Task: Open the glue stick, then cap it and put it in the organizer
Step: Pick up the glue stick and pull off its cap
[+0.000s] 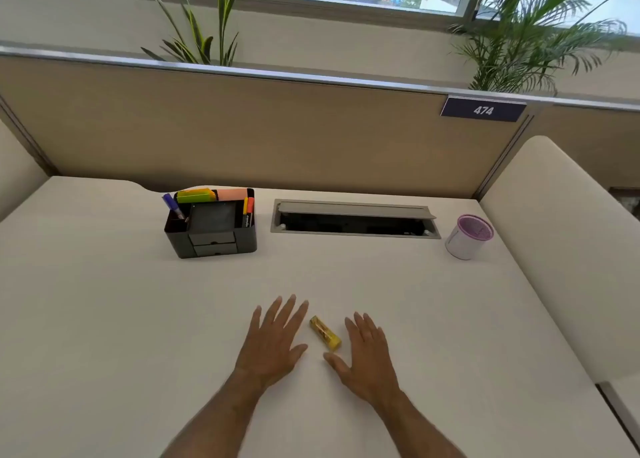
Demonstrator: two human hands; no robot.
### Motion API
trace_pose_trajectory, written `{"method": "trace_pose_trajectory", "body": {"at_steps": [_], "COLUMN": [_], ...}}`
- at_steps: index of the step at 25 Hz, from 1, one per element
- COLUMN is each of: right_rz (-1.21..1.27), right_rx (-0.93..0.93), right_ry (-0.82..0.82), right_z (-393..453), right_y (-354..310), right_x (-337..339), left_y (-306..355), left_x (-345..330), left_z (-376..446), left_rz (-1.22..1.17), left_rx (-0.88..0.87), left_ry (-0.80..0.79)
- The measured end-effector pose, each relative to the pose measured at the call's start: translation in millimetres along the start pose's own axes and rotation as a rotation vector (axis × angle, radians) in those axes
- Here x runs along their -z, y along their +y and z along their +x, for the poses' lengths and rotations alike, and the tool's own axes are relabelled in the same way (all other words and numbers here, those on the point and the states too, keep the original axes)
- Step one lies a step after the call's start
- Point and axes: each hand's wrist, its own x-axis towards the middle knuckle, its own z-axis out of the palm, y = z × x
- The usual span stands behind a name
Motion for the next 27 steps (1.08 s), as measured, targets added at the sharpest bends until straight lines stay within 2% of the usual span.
{"method": "trace_pose_trajectory", "body": {"at_steps": [6,8,13,16,19,23,27], "right_rz": [0.046,0.093,0.18,0.34,0.495,0.669,0.652], "right_rx": [0.003,0.024,0.082,0.116,0.118,0.148,0.205], "right_ry": [0.042,0.075,0.139,0.171,0.169,0.257,0.28], "right_z": [7,9,12,14,15,13,9], "right_y": [3,3,1,-5,-15,-37,-47], "right_x": [-11,-10,-8,4,21,43,57], "left_y": [17,20,26,27,37,54,55], "left_x": [-20,-24,-26,-18,-7,6,18], "left_z": [21,25,29,28,24,14,8], "left_rz": [-0.002,-0.026,-0.134,-0.205,-0.459,-0.826,-0.918], "left_rx": [-0.102,-0.077,-0.014,0.025,0.077,0.123,0.096], "left_ry": [-0.125,-0.139,-0.021,0.042,0.1,0.166,0.222]}}
